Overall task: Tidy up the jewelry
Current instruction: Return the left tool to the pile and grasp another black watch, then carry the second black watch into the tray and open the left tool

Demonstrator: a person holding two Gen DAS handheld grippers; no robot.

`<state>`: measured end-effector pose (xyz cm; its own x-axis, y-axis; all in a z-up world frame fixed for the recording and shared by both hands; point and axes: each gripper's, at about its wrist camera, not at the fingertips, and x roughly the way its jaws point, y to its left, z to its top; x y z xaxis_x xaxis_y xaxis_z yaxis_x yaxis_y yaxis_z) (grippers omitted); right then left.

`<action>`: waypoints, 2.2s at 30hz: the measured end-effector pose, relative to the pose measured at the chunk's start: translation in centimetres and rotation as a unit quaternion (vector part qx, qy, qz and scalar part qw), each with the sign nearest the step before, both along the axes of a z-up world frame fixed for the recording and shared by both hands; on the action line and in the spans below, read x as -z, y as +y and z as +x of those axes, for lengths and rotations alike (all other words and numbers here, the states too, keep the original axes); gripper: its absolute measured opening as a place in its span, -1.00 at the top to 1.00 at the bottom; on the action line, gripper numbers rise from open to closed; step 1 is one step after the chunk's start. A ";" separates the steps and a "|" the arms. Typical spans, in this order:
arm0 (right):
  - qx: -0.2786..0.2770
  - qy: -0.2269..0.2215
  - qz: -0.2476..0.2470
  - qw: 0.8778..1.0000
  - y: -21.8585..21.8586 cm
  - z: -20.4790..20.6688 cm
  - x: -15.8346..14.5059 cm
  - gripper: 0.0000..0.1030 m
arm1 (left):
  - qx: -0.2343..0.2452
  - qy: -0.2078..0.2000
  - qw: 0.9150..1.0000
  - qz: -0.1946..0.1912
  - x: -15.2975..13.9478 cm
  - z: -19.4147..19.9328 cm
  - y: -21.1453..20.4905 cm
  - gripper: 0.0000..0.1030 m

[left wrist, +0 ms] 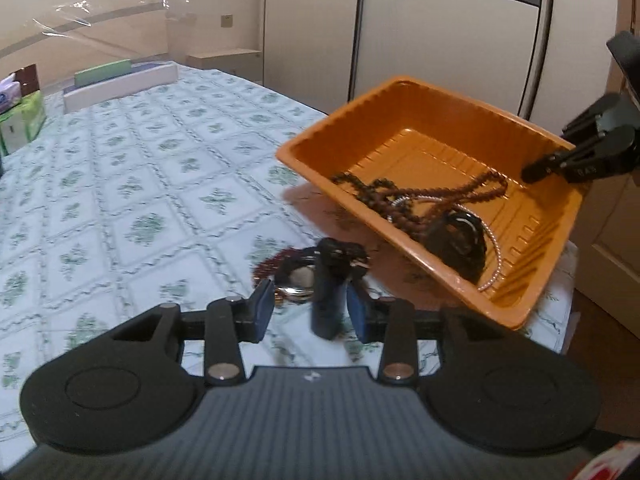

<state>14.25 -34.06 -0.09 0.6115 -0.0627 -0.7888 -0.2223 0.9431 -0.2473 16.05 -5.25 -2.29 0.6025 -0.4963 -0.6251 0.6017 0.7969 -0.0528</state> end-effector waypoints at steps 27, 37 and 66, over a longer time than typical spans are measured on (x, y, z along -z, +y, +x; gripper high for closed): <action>0.000 -0.001 0.000 1.000 -0.1 -0.1 0.0 0.90 | 0.043 -0.032 0.999 -0.011 -3.9 -1.1 -1.8 0.62; 0.000 -0.001 0.000 1.000 0.0 -0.2 0.1 0.90 | 0.107 -0.026 0.994 -0.026 -4.8 -2.4 -6.5 0.62; 0.000 0.000 0.000 1.000 0.0 -0.2 0.1 0.90 | 0.128 -0.028 0.991 -0.009 -3.9 -2.1 -9.7 0.44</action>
